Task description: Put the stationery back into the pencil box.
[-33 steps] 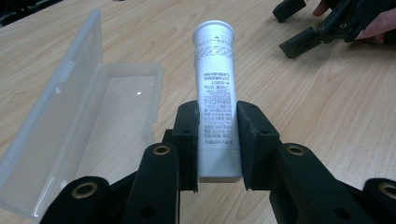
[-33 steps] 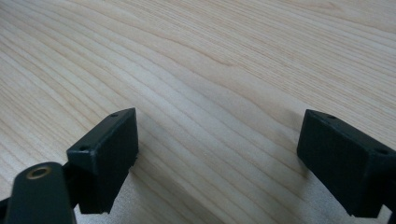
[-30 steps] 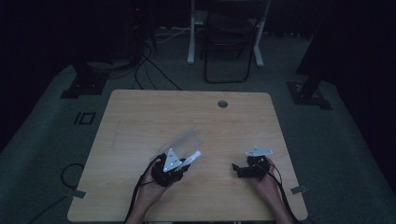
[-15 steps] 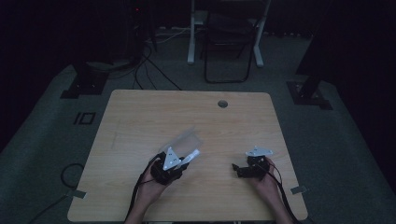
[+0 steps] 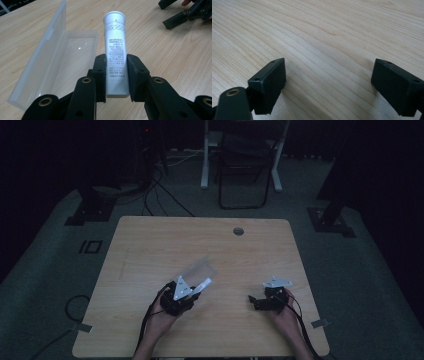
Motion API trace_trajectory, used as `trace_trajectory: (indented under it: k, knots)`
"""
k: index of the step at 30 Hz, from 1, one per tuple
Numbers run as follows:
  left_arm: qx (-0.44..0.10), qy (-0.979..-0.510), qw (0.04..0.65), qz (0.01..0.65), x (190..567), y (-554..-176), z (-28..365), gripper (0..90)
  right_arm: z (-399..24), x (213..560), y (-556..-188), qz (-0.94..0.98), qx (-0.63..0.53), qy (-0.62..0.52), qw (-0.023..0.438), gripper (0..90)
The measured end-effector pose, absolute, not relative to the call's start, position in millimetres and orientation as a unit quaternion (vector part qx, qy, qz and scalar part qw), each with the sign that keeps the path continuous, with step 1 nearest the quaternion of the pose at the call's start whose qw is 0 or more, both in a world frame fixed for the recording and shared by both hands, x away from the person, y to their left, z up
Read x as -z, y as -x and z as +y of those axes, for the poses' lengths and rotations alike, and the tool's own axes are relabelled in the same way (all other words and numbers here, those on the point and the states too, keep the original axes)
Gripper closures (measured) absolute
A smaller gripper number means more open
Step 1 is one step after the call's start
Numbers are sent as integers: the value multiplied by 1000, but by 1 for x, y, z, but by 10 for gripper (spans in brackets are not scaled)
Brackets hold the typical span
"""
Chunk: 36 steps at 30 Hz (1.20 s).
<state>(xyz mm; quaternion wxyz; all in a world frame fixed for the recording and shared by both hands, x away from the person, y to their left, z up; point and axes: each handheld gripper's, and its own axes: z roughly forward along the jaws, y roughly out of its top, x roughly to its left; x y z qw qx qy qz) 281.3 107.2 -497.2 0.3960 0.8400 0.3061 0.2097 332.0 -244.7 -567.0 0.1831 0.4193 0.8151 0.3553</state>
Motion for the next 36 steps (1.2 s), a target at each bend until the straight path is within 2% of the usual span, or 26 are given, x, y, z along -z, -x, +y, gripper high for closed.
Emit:
trace_trajectory:
  k: [36]
  knots:
    - [-233, -837, 387, 309, 502, -291, 109, 713, -245, 567, -332, 815, -355, -419, 183, 127]
